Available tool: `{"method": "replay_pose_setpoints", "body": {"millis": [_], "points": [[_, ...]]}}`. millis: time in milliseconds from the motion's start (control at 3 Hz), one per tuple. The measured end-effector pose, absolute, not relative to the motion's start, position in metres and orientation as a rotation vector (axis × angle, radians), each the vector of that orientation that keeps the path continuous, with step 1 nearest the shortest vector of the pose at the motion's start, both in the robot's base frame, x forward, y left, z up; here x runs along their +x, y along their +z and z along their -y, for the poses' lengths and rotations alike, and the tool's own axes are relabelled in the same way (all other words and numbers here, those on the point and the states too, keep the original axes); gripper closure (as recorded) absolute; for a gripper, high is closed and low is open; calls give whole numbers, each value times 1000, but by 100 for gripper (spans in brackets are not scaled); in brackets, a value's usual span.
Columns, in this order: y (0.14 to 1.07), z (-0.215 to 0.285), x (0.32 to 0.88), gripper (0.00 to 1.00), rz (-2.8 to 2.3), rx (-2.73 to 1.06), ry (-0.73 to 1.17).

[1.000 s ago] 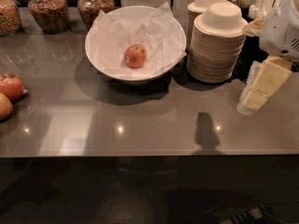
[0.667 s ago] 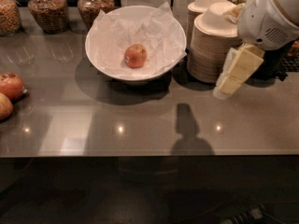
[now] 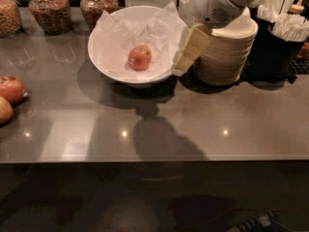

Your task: Pick apple from white bowl

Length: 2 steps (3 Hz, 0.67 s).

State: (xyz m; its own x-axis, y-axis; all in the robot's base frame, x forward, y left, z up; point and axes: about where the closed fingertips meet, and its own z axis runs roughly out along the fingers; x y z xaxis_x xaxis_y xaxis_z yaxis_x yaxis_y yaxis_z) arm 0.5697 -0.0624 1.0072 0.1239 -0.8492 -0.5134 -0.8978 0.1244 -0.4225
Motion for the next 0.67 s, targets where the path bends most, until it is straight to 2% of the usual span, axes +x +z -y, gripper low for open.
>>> {"method": "replay_pose_setpoints", "body": {"millis": [333, 667], "points": [[1000, 20, 602, 0, -1626, -1734, 42], [1003, 18, 604, 0, -1617, -1729, 31]]}}
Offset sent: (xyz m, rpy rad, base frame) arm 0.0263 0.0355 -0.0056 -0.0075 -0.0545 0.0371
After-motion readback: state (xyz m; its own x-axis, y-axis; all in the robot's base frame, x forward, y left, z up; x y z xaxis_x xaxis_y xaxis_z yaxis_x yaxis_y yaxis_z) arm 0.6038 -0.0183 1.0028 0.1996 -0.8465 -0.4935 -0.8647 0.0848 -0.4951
